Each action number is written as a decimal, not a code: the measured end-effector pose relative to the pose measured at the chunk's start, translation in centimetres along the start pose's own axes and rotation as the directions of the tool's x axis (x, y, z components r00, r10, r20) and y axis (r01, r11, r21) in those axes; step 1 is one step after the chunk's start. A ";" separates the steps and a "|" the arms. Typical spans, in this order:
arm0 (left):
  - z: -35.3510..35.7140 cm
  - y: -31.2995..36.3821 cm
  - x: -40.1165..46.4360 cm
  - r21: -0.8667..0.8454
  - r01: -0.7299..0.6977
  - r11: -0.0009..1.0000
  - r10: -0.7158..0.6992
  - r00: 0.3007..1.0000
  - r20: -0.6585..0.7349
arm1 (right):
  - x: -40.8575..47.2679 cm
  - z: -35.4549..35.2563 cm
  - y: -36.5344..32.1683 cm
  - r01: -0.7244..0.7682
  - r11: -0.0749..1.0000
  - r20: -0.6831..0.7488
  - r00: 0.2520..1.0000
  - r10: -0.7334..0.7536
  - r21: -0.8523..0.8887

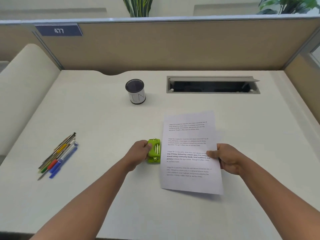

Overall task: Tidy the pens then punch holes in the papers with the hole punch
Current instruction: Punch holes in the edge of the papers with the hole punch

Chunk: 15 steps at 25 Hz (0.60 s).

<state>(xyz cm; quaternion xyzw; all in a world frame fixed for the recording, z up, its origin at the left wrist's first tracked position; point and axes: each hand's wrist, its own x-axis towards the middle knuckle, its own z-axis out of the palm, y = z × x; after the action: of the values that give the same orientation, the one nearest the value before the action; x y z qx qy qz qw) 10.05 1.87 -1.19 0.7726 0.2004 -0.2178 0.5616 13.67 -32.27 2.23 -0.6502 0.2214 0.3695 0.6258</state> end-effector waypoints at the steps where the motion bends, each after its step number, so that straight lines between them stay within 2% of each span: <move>1: 0.2 -0.4 -0.1 -0.001 0.001 1.000 -0.001 1.000 -0.004 | -0.1 0.2 0.4 -0.005 1.000 -0.001 1.000 0.005 -0.003; 12: 0.5 -1.5 -0.3 0.029 -0.019 0.999 0.020 1.000 -0.018 | 0.2 1.4 2.2 -0.029 0.998 -0.018 0.999 0.029 -0.057; 15: 0.7 -1.3 -0.6 -0.009 -0.031 0.999 0.031 0.999 -0.020 | 0.5 1.9 2.0 -0.021 0.998 -0.023 1.000 0.020 -0.066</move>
<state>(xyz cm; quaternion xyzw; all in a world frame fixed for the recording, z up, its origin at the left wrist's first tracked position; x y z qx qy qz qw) 8.73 1.56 -2.10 0.7752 0.1949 -0.2005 0.5665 12.10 -30.61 0.67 -0.6723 0.2225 0.3759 0.5977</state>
